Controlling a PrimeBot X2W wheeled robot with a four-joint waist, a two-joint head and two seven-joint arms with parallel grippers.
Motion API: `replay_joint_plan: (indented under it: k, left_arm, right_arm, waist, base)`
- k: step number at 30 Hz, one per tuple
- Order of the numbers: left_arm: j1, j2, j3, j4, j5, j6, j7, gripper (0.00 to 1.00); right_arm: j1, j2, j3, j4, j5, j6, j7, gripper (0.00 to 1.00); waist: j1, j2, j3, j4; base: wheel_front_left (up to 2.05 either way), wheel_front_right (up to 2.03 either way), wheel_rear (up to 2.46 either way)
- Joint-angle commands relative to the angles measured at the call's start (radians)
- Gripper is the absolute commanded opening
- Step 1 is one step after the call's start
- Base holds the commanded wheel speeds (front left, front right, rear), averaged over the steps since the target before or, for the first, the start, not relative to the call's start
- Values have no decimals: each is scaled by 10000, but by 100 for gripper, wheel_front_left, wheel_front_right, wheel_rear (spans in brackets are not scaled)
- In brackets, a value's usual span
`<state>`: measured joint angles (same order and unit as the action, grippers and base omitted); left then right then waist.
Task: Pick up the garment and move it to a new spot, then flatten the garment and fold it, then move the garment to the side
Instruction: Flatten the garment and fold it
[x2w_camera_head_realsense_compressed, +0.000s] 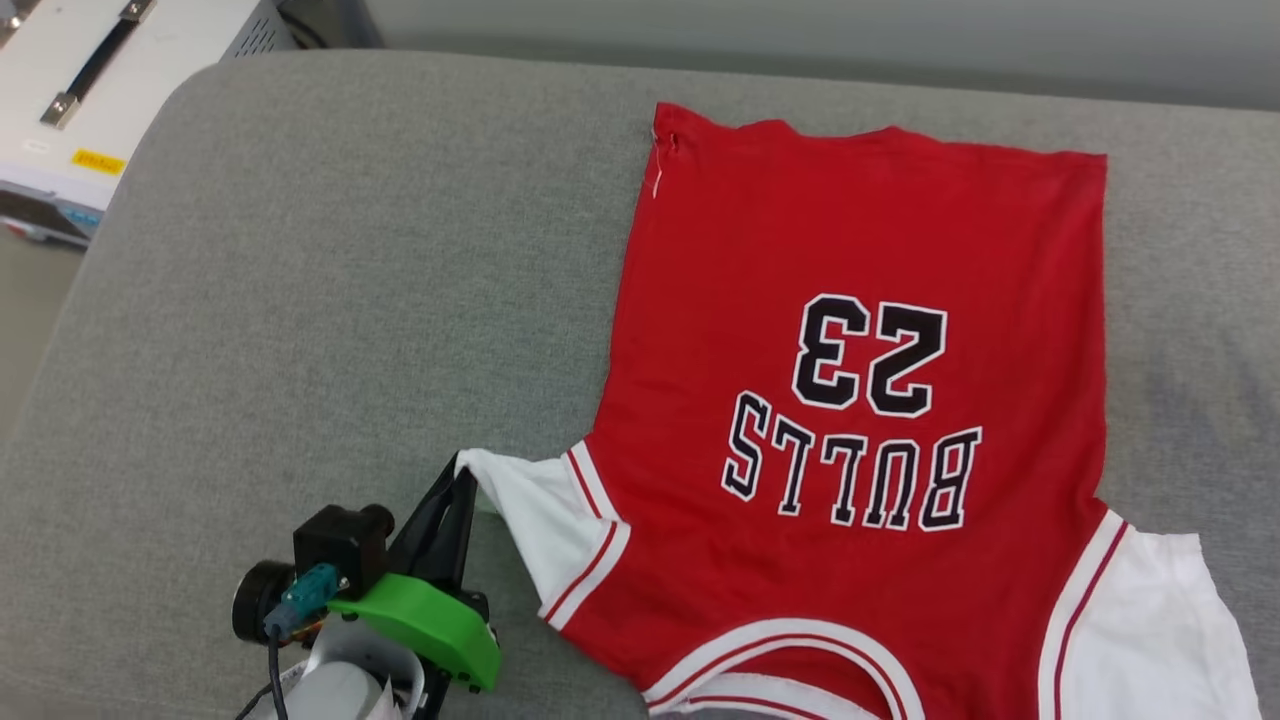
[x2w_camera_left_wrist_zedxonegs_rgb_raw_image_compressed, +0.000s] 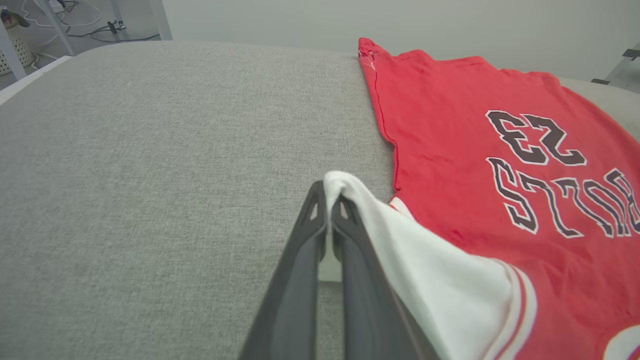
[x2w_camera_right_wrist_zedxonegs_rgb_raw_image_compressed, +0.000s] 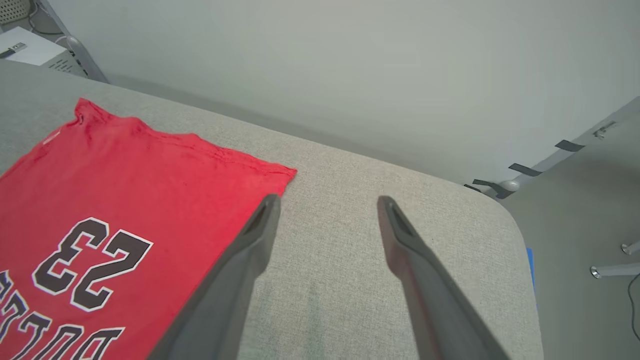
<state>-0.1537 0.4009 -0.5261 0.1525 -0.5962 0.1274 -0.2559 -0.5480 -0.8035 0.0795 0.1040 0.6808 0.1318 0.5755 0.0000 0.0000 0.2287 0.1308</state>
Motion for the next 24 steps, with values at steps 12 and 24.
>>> replay_joint_plan:
  k: [12,24]
  left_arm:
    - [-1483,-1240,157,-572,1142,-531,-59,0]
    - [-1616,-2069,876,-950,2026,-1137,-59,0]
  right_arm:
    - [-4869,614,847,2534,-755,-11,5299,100]
    - [-4769,1251,953,4605,-1590,-11,5332,100]
  waist:
    - [0,0,3484,1852]
    - [0,0,4288,2297]
  base:
    - [0,0,0]
    - [0,0,0]
